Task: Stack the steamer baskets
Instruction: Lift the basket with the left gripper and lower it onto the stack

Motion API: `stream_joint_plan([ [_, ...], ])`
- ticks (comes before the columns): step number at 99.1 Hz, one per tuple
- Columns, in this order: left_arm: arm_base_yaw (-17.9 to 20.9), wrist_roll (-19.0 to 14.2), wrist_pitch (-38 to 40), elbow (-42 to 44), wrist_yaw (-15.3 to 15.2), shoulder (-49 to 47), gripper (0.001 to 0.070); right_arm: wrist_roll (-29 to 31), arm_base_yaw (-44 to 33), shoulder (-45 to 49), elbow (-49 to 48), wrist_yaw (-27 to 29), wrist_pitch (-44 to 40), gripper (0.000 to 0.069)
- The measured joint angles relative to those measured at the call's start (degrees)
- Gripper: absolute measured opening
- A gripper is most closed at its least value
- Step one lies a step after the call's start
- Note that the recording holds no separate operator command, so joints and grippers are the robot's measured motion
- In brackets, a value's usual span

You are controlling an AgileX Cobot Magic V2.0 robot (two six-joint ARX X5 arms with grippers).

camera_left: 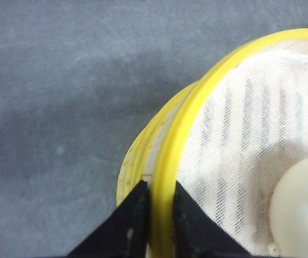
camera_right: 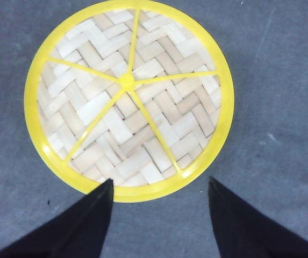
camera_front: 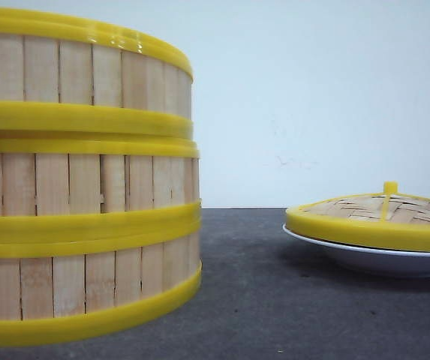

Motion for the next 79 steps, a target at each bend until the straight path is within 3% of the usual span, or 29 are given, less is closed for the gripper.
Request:
stream_joint_plan([
  [12, 0.0, 0.0, 0.79, 0.0, 1.2, 1.01, 0.0029, 0.0, 0.0, 0.0, 0.0, 0.0, 0.0, 0.0336],
  [67, -0.09, 0.17, 1.09, 0.0, 0.5, 2.99, 0.0032, 0.0, 0.0, 0.0, 0.0, 0.0, 0.15, 0.0336],
  [79, -0.09, 0.04, 1.53, 0.0, 0.72, 2.99, 0.0097, 0.0, 0.0, 0.0, 0.0, 0.0, 0.26, 0.0336],
])
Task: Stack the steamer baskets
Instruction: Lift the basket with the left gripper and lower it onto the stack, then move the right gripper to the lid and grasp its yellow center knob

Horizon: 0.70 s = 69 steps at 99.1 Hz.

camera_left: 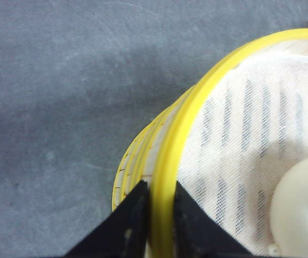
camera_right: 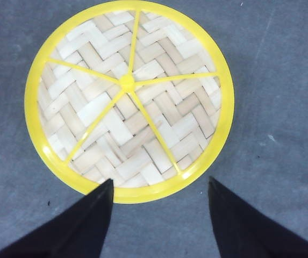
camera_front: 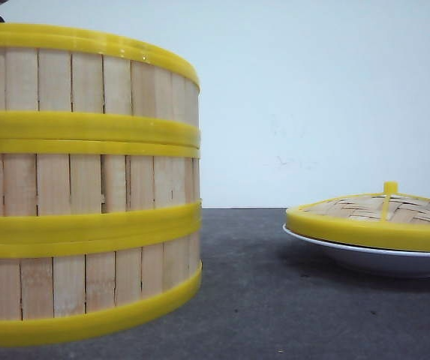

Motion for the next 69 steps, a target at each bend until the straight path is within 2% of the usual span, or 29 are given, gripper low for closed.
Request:
stream_joint_plan([
  [10, 0.0, 0.0, 0.63, 0.0, 0.02, 0.0, 0.0213, 0.0, 0.0, 0.0, 0.0, 0.0, 1.25, 0.0336],
  [17, 0.0, 0.0, 0.66, 0.0, 0.04, 0.0, 0.0257, 0.0, 0.0, 0.0, -0.09, -0.04, 2.64, 0.0336],
  [37, 0.0, -0.42, 1.01, 0.0, 0.04, -0.13, 0.0276, 0.0, 0.0, 0.83, -2.43, -5.79, 8.61, 0.0336],
  [50, 0.0, -0.94, 1.2, 0.0, -0.22, -2.27, 0.0276, 0.0, 0.0, 3.96, -3.32, -6.16, 11.69, 0.0336],
  [60, 0.0, -1.14, 1.57, 0.0, -3.23, -5.57, 0.0276, 0.0, 0.0, 7.02, -3.34, -6.16, 14.6, 0.0336],
  [69, 0.0, -1.11, 1.81, 0.0, -8.59, -8.33, 0.0276, 0.0, 0.0, 9.7, -3.34, -6.16, 17.31, 0.0336],
])
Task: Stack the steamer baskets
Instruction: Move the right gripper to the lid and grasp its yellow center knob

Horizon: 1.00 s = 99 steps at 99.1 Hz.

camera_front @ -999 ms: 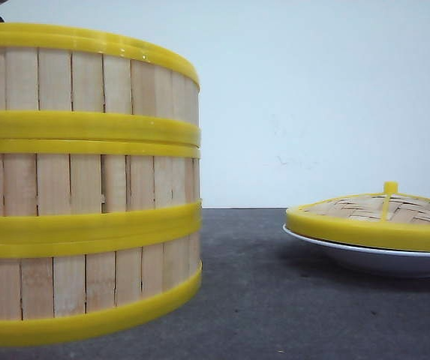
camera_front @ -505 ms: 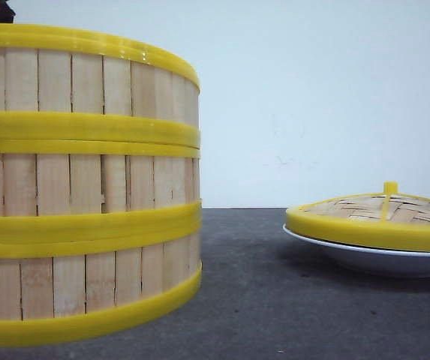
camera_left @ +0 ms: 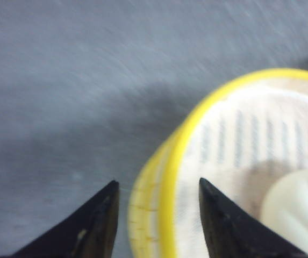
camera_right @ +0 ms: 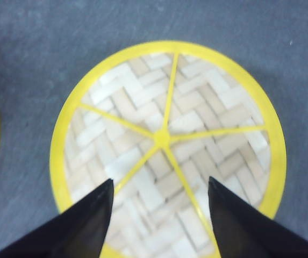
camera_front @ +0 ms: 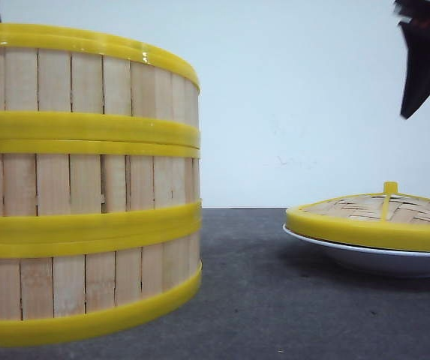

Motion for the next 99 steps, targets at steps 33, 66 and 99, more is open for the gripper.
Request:
stream_joint_plan([
  [33, 0.15, -0.04, -0.02, 0.0, -5.92, -4.13, 0.0276, -0.28, 0.85, 9.38, -0.02, 0.0, 5.07, 0.0336],
  [66, 0.15, -0.04, -0.04, 0.0, -5.95, -4.11, 0.0276, -1.11, 3.39, 15.58, -0.02, 2.32, 8.0, 0.0329],
  [99, 0.15, -0.04, -0.07, 0.0, -5.95, -4.11, 0.0276, -1.09, 3.52, 16.04, -0.02, 3.39, 8.7, 0.0146],
])
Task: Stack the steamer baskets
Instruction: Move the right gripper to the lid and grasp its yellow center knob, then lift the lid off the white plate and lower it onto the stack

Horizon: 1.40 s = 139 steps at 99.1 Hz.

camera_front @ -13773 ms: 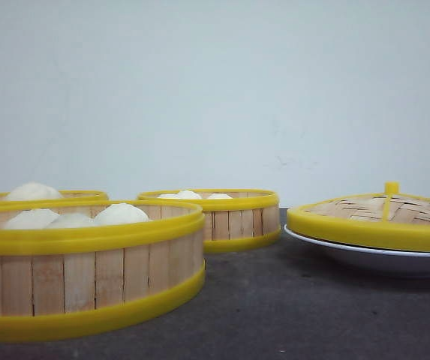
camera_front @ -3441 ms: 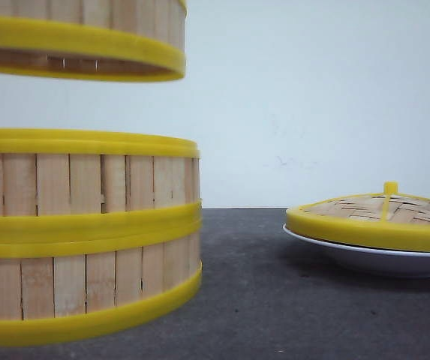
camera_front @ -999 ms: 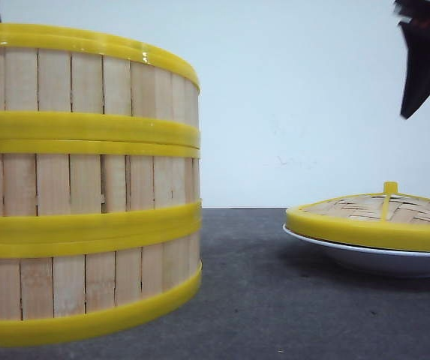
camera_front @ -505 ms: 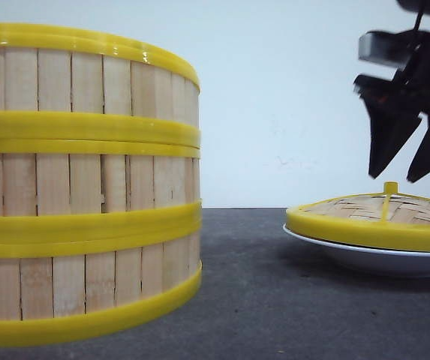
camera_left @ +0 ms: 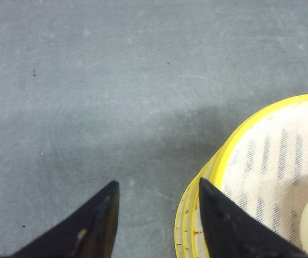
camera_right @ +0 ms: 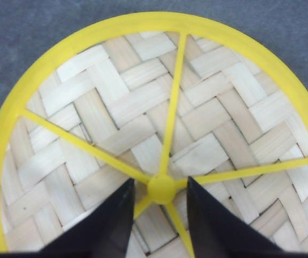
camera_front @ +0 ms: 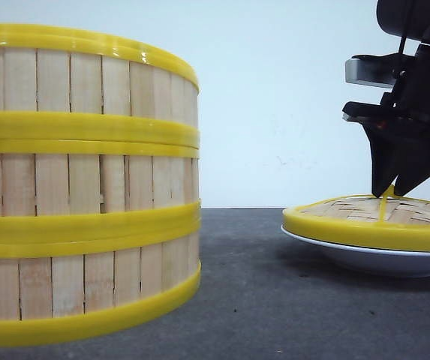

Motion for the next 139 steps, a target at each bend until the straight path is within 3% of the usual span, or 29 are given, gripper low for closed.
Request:
stream_joint_plan([
  [14, 0.0, 0.0, 0.0, 0.0, 0.0, 0.0, 0.0276, 0.0, 0.02, 0.0, 0.07, -0.13, 0.15, 0.006],
  [43, 0.0, 0.0, 0.02, 0.0, 0.0, 0.0, 0.0276, 0.0, 0.02, -0.2, 1.57, -0.96, -1.75, 0.0056],
  [63, -0.02, 0.0, 0.09, 0.0, -1.49, 0.0, 0.0276, 0.0, 2.29, -1.57, 10.75, -3.21, -6.97, 0.0055],
  [108, 3.52, -0.17, 2.6, 0.0, -3.26, 0.0, 0.0276, 0.02, 20.13, -1.27, 35.28, -3.48, -14.58, 0.0054],
  [139, 4.13, -0.2, 2.6, 0.0, -3.26, 0.0, 0.0276, -1.6, 30.99, 8.87, 49.79, -3.48, -23.76, 0.0054],
])
